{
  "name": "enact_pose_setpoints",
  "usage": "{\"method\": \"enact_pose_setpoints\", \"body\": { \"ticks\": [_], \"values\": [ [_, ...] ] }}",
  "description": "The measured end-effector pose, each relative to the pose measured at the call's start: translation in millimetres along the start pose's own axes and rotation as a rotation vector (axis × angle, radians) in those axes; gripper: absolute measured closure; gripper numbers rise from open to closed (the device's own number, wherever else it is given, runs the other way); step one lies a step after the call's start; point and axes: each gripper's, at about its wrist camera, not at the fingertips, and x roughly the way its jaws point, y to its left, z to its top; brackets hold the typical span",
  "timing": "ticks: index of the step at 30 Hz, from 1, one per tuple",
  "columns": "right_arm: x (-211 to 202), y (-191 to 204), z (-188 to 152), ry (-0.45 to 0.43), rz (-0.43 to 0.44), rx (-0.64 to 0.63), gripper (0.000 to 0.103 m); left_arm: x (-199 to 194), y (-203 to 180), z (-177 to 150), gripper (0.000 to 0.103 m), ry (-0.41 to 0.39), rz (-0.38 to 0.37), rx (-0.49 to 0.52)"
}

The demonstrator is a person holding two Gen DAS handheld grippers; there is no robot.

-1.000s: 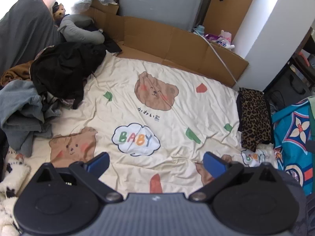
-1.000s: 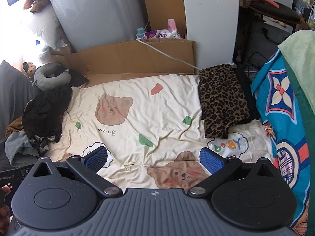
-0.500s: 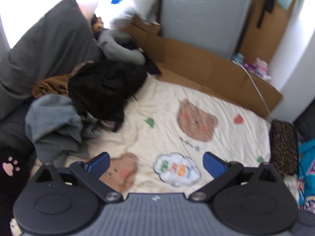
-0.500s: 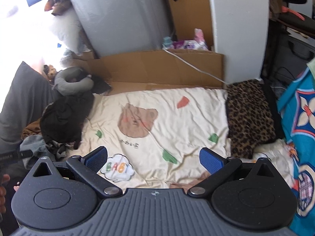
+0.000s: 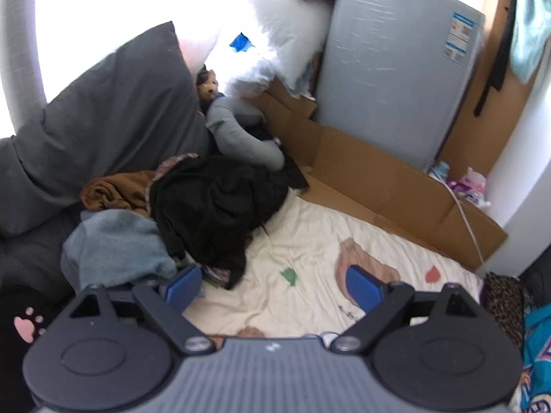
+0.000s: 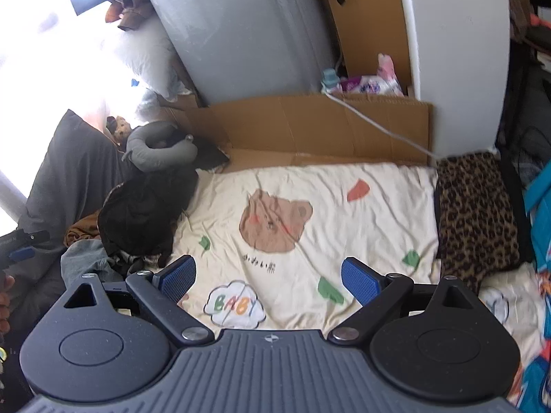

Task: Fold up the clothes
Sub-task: 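Move the left tool toward the black hoodie in the clothes pile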

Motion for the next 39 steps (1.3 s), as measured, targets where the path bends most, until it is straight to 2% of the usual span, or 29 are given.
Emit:
{"method": "enact_pose_setpoints", "body": {
  "ticks": [2,6,9,13,15,17,20,22,26,29,33,36,39],
  "values": [
    [8,1,4,-0.019,0.002,-0.010,0.008,6,4,5,0.010,-0.002,0.018,0.007],
    [42,7,16,0.006,0.010,-0.025,0.008,28,11,12,0.011,-0.015,0.049,0.038],
    [79,11,25,0.078,0.043,-0.015,0.008,50,21,14,0.012,-0.011,0.087,-0.009],
    [124,15,35,0.120,0.088,-0.022,0.008,87,32,21,0.015,0.023,0.116,-0.075],
    [143,20,38,0.120,0.086,-0.047,0.008,102,31,23,0.016,0.020,0.132,-0.055],
    [159,23,39,0.105,0.095,-0.065,0.008,115,31,23,0.024,0.020,0.130,-0.046],
    [182,22,34,0.089,0.111,-0.055,0.008,134,32,23,0.024,0.029,0.130,-0.044],
    [201,24,31,0.126,0.085,-0.086,0.008,147,36,24,0.024,0.041,0.133,-0.064],
    [227,26,31,0.152,0.094,-0.142,0.008,168,46,24,0.024,0.059,0.171,-0.103],
    [242,26,29,0.158,0.067,-0.129,0.008,179,65,29,0.024,0.101,0.176,-0.195],
    [259,27,23,0.183,0.022,-0.166,0.008,194,85,41,0.024,0.104,0.210,-0.164],
    [263,25,25,0.192,0.000,-0.152,0.008,206,103,49,0.023,0.097,0.188,-0.178],
    [255,24,27,0.163,-0.024,-0.131,0.008,219,120,50,0.023,0.096,0.166,-0.223]
  ]
}}
